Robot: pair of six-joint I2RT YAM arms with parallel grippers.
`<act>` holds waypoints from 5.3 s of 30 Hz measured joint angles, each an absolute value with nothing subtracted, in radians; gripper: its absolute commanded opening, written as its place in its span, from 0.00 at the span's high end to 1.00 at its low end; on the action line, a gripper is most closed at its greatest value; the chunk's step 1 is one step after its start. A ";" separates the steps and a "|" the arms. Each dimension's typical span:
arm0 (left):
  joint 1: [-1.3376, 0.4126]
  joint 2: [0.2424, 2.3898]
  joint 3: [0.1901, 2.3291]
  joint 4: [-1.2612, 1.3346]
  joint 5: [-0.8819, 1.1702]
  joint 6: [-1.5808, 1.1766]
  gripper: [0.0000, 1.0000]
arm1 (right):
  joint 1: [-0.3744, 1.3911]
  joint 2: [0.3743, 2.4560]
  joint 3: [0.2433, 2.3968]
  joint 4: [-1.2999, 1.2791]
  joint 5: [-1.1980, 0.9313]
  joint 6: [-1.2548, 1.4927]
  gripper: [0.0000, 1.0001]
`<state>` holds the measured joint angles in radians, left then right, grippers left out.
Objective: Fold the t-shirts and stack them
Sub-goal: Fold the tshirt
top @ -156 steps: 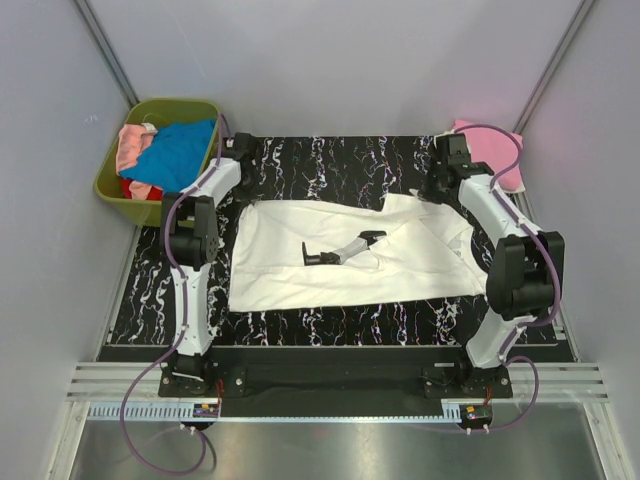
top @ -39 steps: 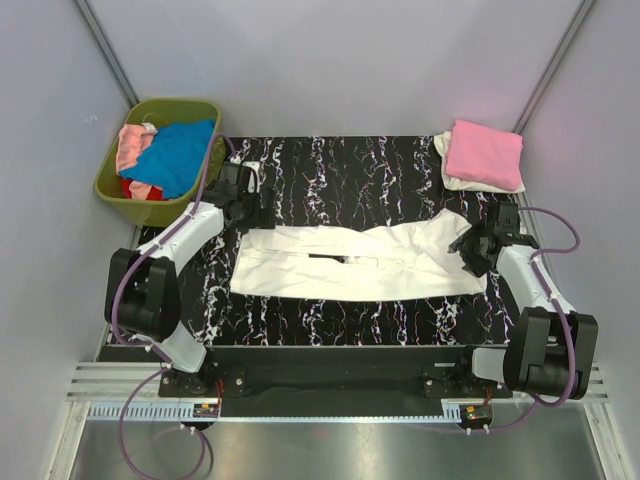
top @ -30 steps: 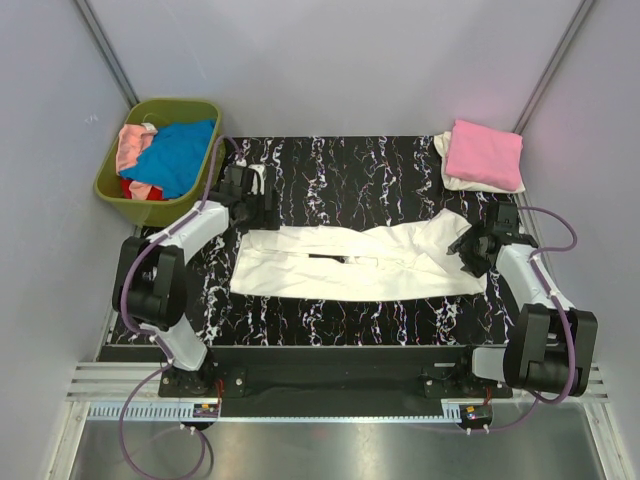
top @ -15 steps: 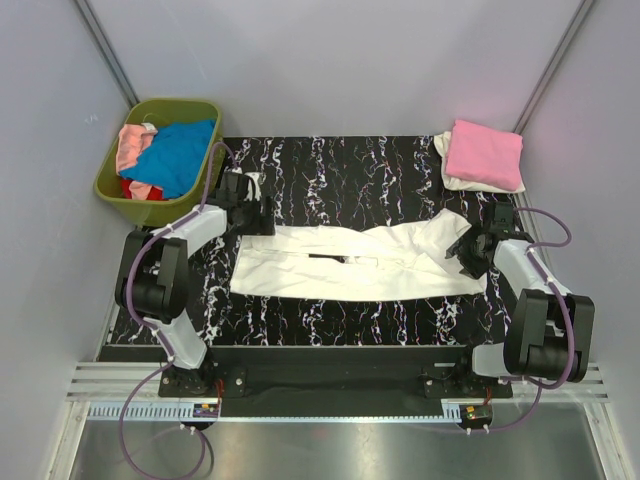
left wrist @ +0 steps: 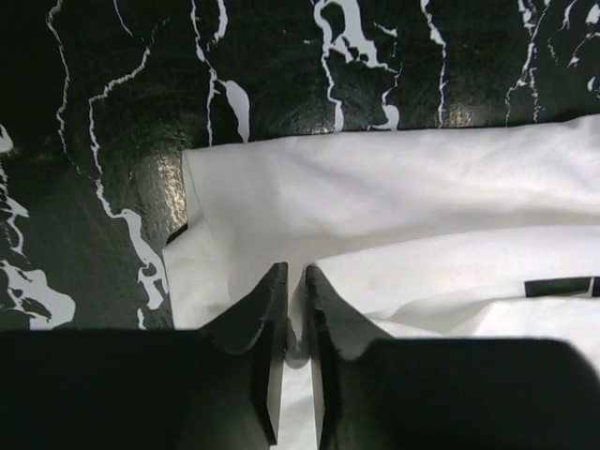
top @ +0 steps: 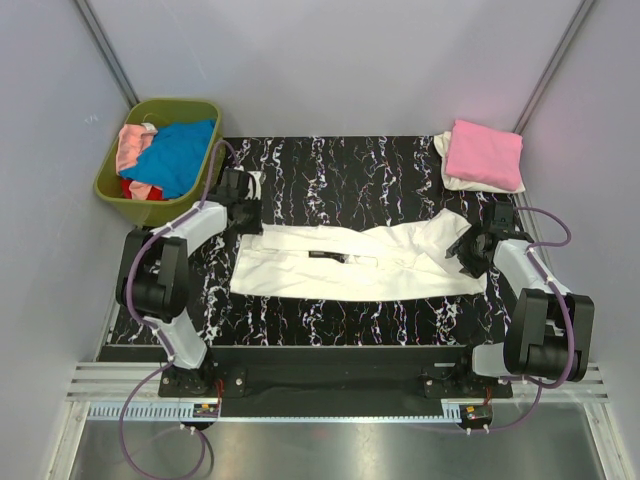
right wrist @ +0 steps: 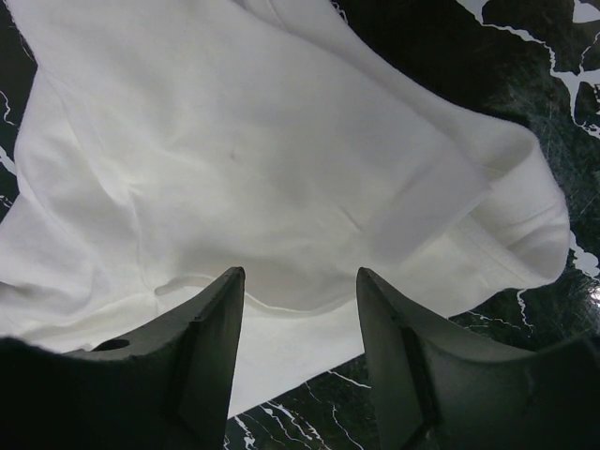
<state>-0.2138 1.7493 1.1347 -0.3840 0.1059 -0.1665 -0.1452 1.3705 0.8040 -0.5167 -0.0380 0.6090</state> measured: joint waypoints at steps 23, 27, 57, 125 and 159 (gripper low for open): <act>-0.217 1.409 1.099 -0.559 0.094 -0.130 0.01 | -0.145 1.280 0.710 -0.514 -0.054 0.646 0.44; -0.279 1.632 1.236 -0.509 0.112 -0.151 0.01 | -0.136 1.396 0.741 -0.502 -0.083 0.655 0.44; -0.908 1.096 0.727 -0.616 -0.043 -0.821 0.01 | 0.194 2.866 2.683 -0.445 -0.419 0.842 0.20; -1.031 1.439 0.822 -0.606 -0.115 -1.111 0.16 | 0.400 2.812 2.746 -0.761 0.097 0.403 0.07; -0.934 1.097 0.542 -0.458 -0.106 -1.110 0.14 | 0.349 1.294 0.654 -0.609 -0.242 0.713 0.26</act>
